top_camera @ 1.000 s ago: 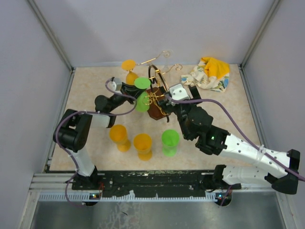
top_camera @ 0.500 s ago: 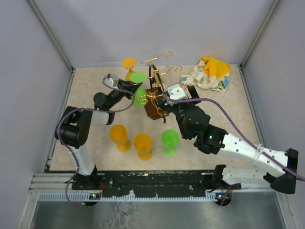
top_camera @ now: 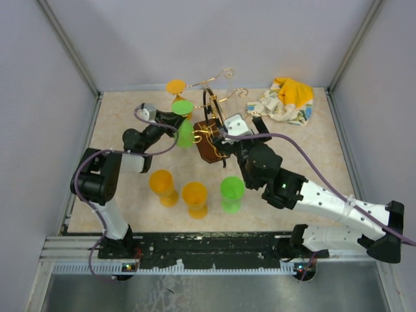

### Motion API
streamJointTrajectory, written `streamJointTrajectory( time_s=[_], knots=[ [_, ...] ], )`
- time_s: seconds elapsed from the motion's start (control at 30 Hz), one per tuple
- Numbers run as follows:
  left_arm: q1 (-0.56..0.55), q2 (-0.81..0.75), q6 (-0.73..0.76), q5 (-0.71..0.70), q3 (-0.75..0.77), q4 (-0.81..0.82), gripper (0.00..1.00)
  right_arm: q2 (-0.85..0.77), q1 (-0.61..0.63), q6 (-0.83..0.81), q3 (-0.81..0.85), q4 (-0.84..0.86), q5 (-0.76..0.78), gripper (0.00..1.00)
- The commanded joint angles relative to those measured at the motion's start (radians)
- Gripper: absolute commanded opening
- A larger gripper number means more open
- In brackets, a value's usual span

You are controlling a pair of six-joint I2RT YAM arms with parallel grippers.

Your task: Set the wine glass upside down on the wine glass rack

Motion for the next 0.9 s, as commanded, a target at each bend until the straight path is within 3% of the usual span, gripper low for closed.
streamJointTrajectory(
  time_s=[0.0,0.17,0.3,0.53,0.87],
  knots=[
    [0.018,-0.014,0.015,0.006,-0.052,0.261,0.0,0.009,-0.011,0.012,0.022,0.003,-0.012,0.88],
    [0.023,-0.032,0.007,0.069,-0.061,0.261,0.0,0.002,-0.011,0.028,0.02,-0.01,-0.013,0.89],
    [0.022,-0.029,-0.013,0.147,-0.046,0.261,0.06,-0.001,-0.011,0.031,0.017,-0.014,-0.012,0.89],
    [0.022,-0.043,-0.022,0.184,-0.053,0.261,0.39,-0.001,-0.011,0.057,0.022,-0.026,-0.017,0.89],
    [0.052,-0.135,-0.003,0.147,-0.161,0.261,0.51,-0.012,-0.011,0.096,0.047,-0.06,-0.031,0.9]
  ],
)
